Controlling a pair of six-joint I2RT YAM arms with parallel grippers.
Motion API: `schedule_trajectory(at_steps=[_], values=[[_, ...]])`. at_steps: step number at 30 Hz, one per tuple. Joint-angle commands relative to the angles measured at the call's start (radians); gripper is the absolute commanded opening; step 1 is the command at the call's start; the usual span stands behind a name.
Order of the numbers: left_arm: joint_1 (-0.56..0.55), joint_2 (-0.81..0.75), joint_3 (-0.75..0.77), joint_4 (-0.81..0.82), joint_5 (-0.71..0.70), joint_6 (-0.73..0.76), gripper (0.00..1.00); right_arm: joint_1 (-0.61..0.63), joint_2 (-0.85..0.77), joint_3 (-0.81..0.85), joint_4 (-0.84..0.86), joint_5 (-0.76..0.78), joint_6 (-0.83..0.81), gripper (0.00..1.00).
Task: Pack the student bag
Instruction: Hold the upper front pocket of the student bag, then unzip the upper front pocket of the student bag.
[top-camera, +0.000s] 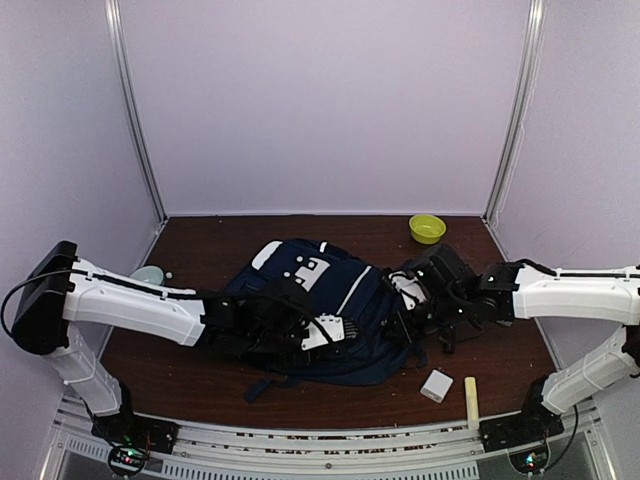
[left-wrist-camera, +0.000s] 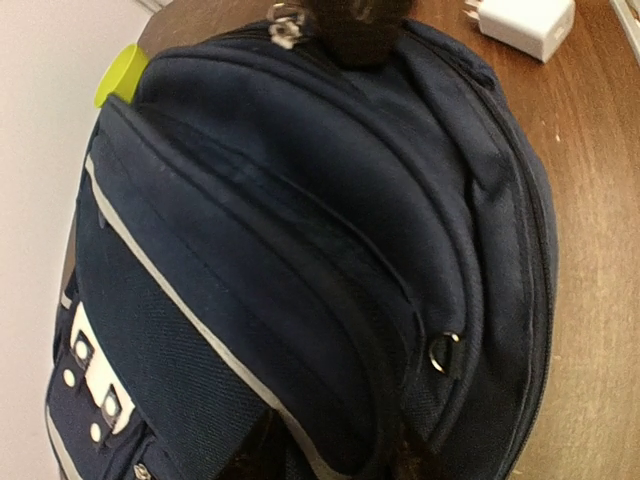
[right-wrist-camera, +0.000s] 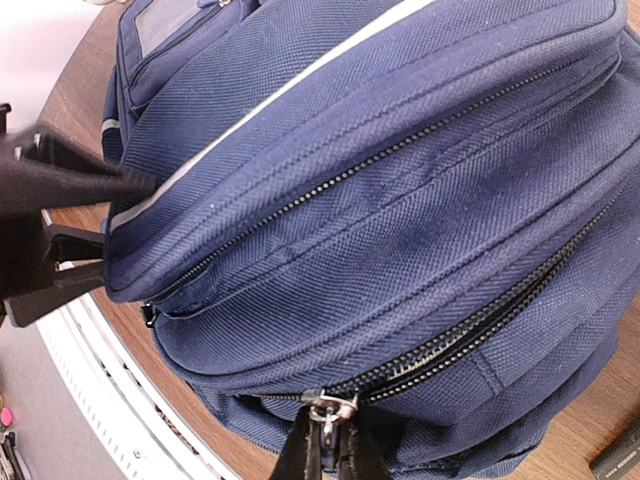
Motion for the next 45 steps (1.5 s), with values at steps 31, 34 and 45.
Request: schedule_trajectory(at_steps=[31,34,45], values=[[0.004,0.024,0.203,-0.03,-0.08,-0.162,0.0,0.058,-0.056,-0.023,0.05,-0.098,-0.006,0.0],[0.006,0.02,0.209,-0.039,-0.079,-0.178,0.0,0.059,-0.068,-0.034,0.052,-0.088,-0.005,0.0],[0.032,-0.009,0.273,-0.107,-0.094,-0.339,0.0,0.062,-0.087,-0.067,0.131,-0.067,0.042,0.0]])
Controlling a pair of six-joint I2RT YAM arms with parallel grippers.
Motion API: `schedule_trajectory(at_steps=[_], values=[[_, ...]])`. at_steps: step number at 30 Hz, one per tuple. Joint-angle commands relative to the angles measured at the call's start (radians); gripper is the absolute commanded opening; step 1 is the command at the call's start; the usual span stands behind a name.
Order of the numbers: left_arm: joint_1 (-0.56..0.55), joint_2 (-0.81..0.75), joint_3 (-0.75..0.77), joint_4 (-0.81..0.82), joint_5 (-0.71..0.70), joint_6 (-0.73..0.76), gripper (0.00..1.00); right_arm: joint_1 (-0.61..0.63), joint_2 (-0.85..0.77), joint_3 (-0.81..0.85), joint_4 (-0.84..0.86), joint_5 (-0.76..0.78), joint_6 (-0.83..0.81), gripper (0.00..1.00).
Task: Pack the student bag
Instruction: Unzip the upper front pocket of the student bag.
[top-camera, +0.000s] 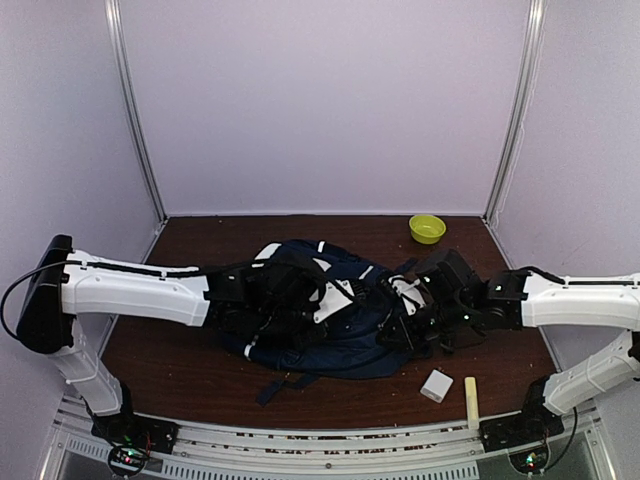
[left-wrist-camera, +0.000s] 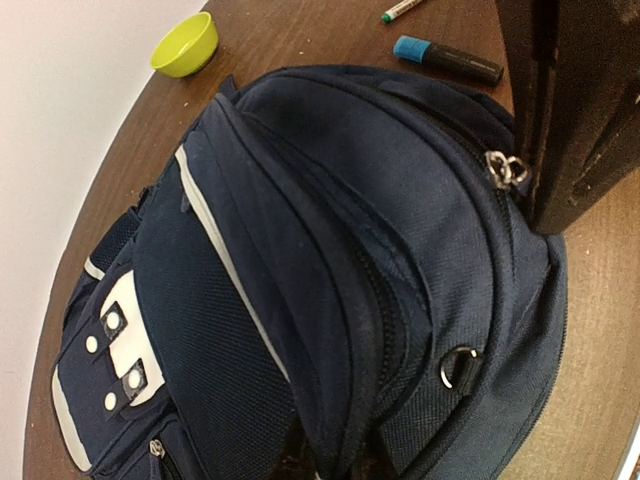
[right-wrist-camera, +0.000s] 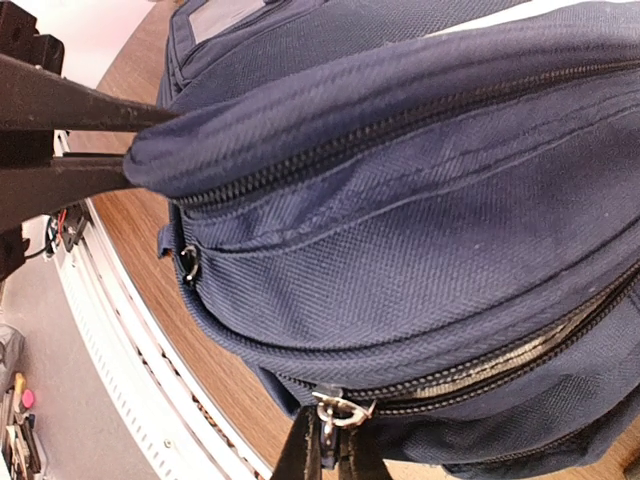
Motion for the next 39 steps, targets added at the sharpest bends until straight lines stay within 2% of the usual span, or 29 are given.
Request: schedule_trajectory(at_steps=[1,5,13,28,39], values=[[0.03,-0.046,0.072,0.056,-0.038,-0.125,0.0,0.016,-0.03,-0.018,0.067,-0.006,0.021,0.0],[0.048,-0.077,0.05,0.085,-0.004,-0.167,0.0,0.016,-0.021,-0.017,0.067,0.021,0.015,0.0],[0.066,-0.081,0.053,0.08,-0.03,-0.23,0.0,0.029,-0.011,-0.028,0.104,0.007,0.019,0.0],[0.069,-0.07,0.035,0.112,-0.027,-0.262,0.0,0.114,0.025,-0.006,0.186,0.053,0.033,0.0],[0.071,-0.088,0.018,0.13,-0.004,-0.274,0.0,0.177,0.128,0.041,0.242,0.044,0.059,0.0]])
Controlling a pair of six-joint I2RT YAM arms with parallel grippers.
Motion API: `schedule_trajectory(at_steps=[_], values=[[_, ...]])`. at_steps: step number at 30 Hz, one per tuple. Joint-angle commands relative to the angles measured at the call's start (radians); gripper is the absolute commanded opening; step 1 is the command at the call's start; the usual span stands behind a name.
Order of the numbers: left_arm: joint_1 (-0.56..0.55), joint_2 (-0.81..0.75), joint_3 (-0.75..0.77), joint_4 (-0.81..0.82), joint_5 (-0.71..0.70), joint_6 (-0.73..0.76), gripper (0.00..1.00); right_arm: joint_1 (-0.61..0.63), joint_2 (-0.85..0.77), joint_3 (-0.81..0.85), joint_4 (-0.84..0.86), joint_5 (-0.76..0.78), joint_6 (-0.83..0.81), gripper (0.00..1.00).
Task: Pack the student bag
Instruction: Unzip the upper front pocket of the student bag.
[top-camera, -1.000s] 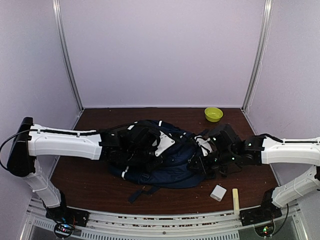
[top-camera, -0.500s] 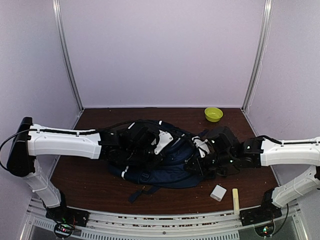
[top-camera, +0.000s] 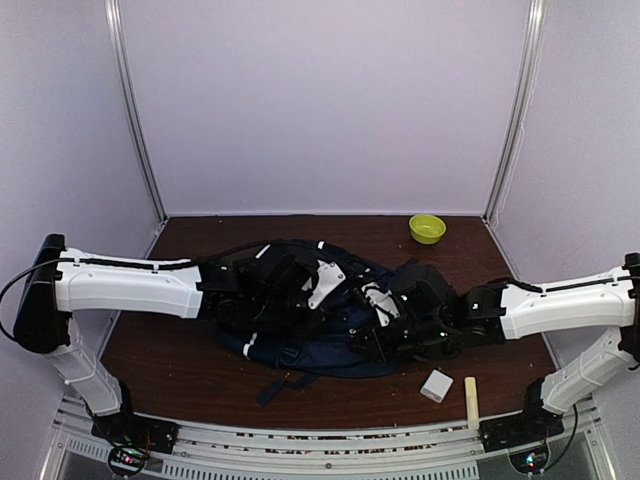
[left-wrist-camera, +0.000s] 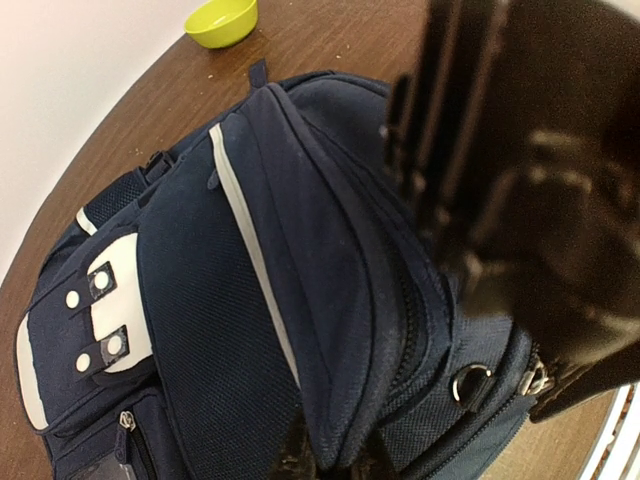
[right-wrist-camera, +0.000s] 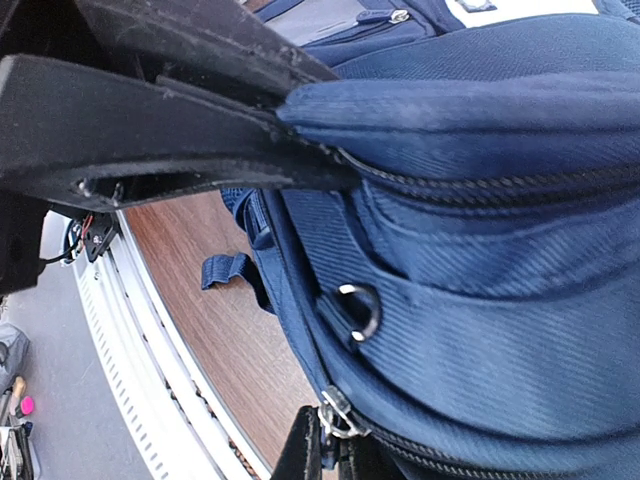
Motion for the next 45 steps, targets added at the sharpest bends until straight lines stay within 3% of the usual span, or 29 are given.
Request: schedule_trajectory(at_steps=[1,12,27,36,41,45], values=[[0.032,-0.064,0.003,0.154,-0.037,-0.055,0.0,0.033,0.022,0.029,0.032,-0.031,0.014,0.0],[0.031,-0.093,-0.031,0.179,-0.014,-0.064,0.0,0.04,0.002,-0.001,0.006,0.142,0.039,0.0],[0.031,-0.103,-0.031,0.172,-0.001,-0.076,0.0,0.128,0.169,0.095,0.082,0.147,0.062,0.0],[0.032,-0.117,-0.049,0.169,-0.005,-0.077,0.0,0.129,0.143,0.067,0.092,0.188,0.073,0.0],[0.032,-0.134,-0.076,0.152,-0.015,-0.072,0.0,0.129,0.094,0.043,0.114,0.162,0.072,0.32],[0.032,-0.176,-0.122,0.132,-0.04,-0.058,0.0,0.129,0.033,0.035,0.094,0.163,0.061,0.41]])
